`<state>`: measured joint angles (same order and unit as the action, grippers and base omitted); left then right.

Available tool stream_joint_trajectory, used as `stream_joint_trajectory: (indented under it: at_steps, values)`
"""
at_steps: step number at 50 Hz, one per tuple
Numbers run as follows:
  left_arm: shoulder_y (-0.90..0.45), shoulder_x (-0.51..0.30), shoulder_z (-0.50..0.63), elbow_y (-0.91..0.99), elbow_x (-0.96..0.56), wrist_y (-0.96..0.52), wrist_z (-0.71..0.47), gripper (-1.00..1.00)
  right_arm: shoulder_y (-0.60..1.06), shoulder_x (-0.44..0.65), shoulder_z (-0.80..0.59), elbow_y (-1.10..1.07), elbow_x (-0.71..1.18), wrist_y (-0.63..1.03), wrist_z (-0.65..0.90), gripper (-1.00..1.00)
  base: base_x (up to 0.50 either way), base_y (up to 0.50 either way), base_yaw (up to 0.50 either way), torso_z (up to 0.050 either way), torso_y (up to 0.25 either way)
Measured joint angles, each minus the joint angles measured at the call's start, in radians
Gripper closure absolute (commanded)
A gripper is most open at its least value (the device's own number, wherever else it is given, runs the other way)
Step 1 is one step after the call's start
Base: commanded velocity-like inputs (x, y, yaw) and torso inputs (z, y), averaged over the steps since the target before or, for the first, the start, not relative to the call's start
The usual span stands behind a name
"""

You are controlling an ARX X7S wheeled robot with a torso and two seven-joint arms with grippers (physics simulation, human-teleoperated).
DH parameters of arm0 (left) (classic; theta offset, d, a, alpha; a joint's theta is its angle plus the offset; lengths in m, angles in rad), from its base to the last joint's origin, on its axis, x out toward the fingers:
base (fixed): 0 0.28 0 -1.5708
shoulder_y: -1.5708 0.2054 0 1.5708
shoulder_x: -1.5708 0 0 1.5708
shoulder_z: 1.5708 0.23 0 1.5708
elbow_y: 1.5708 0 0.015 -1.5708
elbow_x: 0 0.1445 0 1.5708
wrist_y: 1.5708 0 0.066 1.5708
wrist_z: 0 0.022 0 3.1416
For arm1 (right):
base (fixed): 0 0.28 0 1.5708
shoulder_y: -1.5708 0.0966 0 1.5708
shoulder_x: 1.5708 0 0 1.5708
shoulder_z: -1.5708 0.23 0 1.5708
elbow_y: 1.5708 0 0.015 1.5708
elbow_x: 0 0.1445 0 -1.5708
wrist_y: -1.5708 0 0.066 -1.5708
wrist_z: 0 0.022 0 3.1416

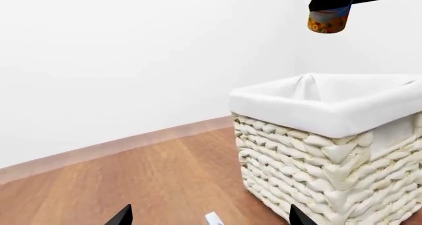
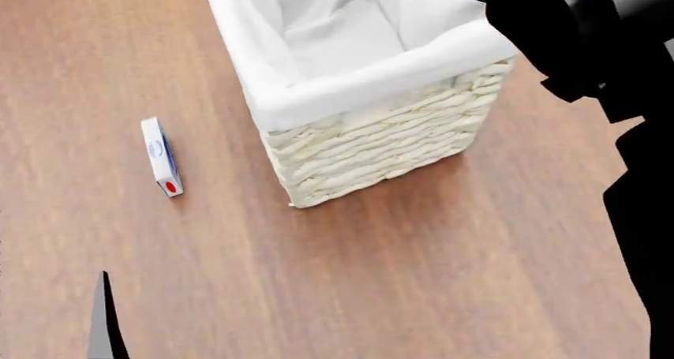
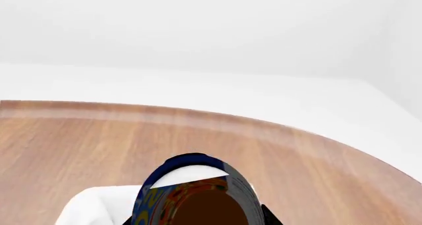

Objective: Pick up the alphabet soup and the cream cheese box, and put them in the basket.

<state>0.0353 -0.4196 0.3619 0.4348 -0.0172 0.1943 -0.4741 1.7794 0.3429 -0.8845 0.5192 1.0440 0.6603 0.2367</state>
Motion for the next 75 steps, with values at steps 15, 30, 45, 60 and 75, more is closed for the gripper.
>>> stream_joint_trajectory:
  at_steps: [15, 30, 45, 60, 75]
  values:
    - [-0.001, -0.002, 0.002, -0.005, -0.002, 0.001, -0.004, -1.0, -0.042, 0.003, -0.024, -0.014, -0.017, -0.01, -0.003, 1.0, 0.0, 0.0, 0.0, 0.0, 0.001]
    - [0.003, -0.006, 0.004, -0.004, 0.001, 0.003, -0.009, -1.0, -0.082, 0.018, -0.038, -0.058, -0.02, -0.01, 0.007, 1.0, 0.0, 0.0, 0.0, 0.0, 0.001]
    - [0.008, -0.011, 0.005, -0.002, 0.002, 0.005, -0.014, -1.0, -0.111, 0.025, -0.058, -0.097, -0.028, -0.01, 0.009, 1.0, 0.0, 0.0, 0.0, 0.0, 0.001]
    - [0.014, -0.015, 0.004, -0.006, 0.001, 0.014, -0.021, -1.0, -0.129, 0.015, -0.073, -0.118, -0.036, -0.014, 0.009, 1.0, 0.0, 0.0, 0.0, 0.001, 0.001]
    - [0.019, -0.021, 0.001, -0.002, -0.001, 0.014, -0.027, -1.0, -0.143, 0.012, -0.082, -0.127, -0.041, -0.015, 0.012, 1.0, 0.0, 0.0, 0.0, 0.0, 0.001]
